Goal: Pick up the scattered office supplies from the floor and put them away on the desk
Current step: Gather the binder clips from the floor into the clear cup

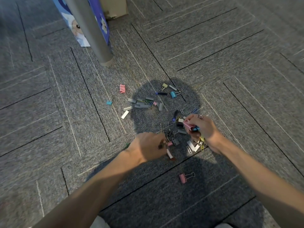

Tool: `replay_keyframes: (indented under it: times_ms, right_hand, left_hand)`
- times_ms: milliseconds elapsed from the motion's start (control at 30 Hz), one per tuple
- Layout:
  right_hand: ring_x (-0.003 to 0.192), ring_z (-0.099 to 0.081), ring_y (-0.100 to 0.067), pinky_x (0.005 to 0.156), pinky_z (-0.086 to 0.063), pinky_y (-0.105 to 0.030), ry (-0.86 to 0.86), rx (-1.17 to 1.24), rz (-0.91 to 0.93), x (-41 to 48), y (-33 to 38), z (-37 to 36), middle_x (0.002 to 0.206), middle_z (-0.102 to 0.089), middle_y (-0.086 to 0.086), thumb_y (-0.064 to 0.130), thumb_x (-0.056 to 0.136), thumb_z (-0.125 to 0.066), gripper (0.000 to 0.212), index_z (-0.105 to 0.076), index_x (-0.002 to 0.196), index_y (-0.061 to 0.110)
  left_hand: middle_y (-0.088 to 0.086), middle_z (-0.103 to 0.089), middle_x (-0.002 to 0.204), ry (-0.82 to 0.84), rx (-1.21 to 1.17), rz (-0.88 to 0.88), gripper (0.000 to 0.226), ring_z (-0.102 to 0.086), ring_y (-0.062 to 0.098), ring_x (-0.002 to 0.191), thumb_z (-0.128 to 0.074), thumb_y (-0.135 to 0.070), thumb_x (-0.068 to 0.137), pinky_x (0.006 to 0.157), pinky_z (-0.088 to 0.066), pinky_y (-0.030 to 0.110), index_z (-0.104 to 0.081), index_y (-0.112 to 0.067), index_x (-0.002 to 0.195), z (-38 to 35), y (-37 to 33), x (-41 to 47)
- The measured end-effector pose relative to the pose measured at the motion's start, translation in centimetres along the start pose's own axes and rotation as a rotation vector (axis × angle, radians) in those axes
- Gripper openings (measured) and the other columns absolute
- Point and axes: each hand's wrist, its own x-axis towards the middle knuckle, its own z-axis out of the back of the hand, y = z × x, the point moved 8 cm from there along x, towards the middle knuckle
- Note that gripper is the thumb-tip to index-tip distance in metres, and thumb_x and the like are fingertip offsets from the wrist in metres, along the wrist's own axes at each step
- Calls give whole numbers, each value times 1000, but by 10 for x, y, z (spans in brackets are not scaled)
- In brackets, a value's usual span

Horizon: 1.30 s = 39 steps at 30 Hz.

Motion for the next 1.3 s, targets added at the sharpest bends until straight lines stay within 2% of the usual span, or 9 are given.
replay_keyframes:
  times_ms: [167, 333, 467, 600, 700, 900, 1000, 1233, 1300]
  right_hand:
    - [48, -39, -17, 43, -29, -24, 17, 97, 2, 6, 8, -18, 57, -56, -2, 13, 96, -44, 21, -60, 85, 4]
    - [45, -40, -11, 41, -30, -22, 22, 45, 41, 16, 15, -35, 57, -54, -1, 15, 97, -45, 24, -60, 85, 1]
    - [46, -39, -13, 45, -28, -25, -36, 42, 52, 1, 55, -44, 59, -51, -4, 18, 99, -41, 29, -56, 77, 5]
    - [48, -46, -11, 41, -32, -24, -41, 45, -12, -52, 158, -63, 66, -54, -4, 20, 100, -39, 29, -58, 82, 9]
    - [53, -51, -10, 41, -37, -15, -39, 64, -27, -121, 266, -85, 68, -54, -7, 16, 101, -39, 31, -58, 80, 4]
    - [51, -52, -5, 50, -44, -24, -3, 52, 50, -265, 493, -138, 64, -55, -3, 9, 98, -45, 32, -63, 72, 5]
    - [51, -51, -9, 43, -38, -17, 66, -8, 99, -317, 591, -166, 62, -55, -1, 6, 96, -44, 30, -64, 75, 6]
    - [53, -52, -13, 43, -36, -18, 148, -124, 180, -359, 745, -253, 55, -54, 3, 23, 83, -44, 23, -62, 71, 14]
    - [52, -52, -11, 49, -42, -26, 171, -151, 233, -356, 774, -284, 53, -54, 4, 26, 79, -43, 26, -63, 71, 11]
  left_hand:
    - [7, -63, 76, -178, -636, 192, 7, -57, 5, 50, -54, -23, 93, 48, -48, 17, -52, -19, 88, 22, 33, 3]
    - [8, -65, 83, -263, -784, 221, 8, -58, 10, 56, -60, -19, 89, 46, -43, 16, -55, -14, 93, 41, 44, 2]
    - [7, -60, 67, -385, -809, 186, 13, -51, 8, 43, -57, -7, 90, 41, -42, 20, -53, -19, 93, 99, 31, -32]
    - [-4, -63, 68, -379, -808, 342, 12, -47, 14, 52, -59, -17, 90, 46, -41, 33, -53, -27, 93, 196, 6, -102]
    - [-9, -58, 61, -415, -734, 387, 14, -45, 7, 52, -59, -16, 88, 49, -37, 24, -52, -27, 86, 300, -32, -168]
    - [-3, -63, 68, -514, -671, 524, 6, -56, 11, 60, -61, -16, 83, 55, -40, 17, -56, -16, 87, 519, -109, -318]
    - [-8, -56, 64, -555, -613, 556, 8, -50, 8, 56, -62, -18, 84, 53, -36, 16, -54, -15, 85, 607, -136, -384]
    - [-1, -56, 63, -748, -659, 661, 15, -43, 14, 55, -61, -23, 83, 58, -39, 30, -48, -15, 80, 737, -114, -506]
    - [7, -60, 67, -765, -703, 674, 14, -43, 15, 55, -58, -25, 84, 57, -43, 30, -49, -15, 80, 759, -85, -526]
